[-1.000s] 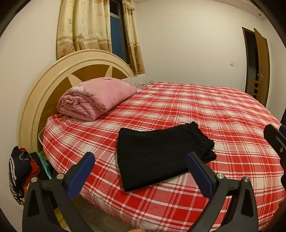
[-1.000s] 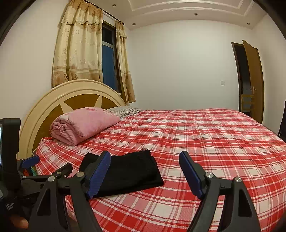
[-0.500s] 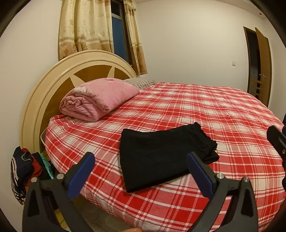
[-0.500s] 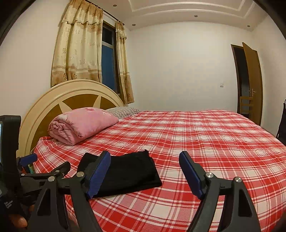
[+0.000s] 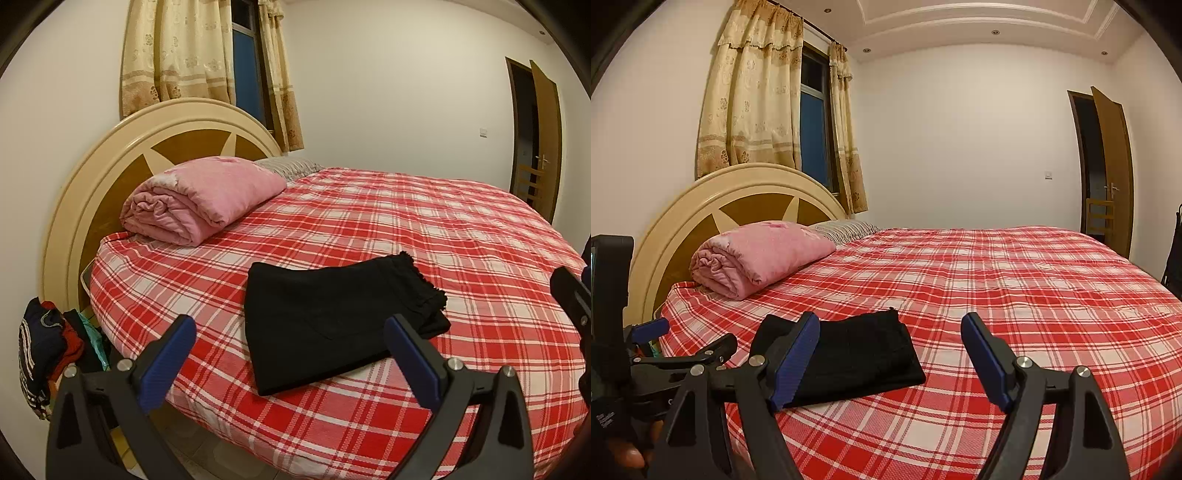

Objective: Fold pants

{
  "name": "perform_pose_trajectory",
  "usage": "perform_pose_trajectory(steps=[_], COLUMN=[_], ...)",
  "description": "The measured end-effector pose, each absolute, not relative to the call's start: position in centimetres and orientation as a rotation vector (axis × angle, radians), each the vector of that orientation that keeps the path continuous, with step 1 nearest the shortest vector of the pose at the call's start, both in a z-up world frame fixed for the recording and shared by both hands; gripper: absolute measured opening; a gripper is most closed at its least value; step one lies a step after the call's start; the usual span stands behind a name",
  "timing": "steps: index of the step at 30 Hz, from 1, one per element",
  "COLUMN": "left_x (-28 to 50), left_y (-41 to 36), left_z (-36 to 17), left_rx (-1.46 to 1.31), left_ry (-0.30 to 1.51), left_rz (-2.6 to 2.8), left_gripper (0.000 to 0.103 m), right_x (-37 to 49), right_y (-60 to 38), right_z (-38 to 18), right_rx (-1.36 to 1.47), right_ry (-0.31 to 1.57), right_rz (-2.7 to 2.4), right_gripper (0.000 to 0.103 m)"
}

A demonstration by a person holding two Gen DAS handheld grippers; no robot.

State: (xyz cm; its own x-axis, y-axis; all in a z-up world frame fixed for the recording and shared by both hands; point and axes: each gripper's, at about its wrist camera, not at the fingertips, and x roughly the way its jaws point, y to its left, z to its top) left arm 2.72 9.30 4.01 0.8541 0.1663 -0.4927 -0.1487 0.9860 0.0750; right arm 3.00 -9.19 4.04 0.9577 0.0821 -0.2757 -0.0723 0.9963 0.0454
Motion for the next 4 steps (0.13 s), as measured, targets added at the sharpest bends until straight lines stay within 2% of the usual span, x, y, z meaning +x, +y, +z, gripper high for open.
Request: perform_pose_trajectory(steps=[4], left_x=[2.66], left_y=[9.19], left_z=[4.04], left_rx=[0.038], left_ry=[0.519], left_rz=[0.163], left_gripper=[0.103], right_x=[3.04], right_y=[-9.29], right_z=[3.91], right_rx=[0.039], right_ry=[0.28], right_rz=[0.074], right_gripper=[0.08])
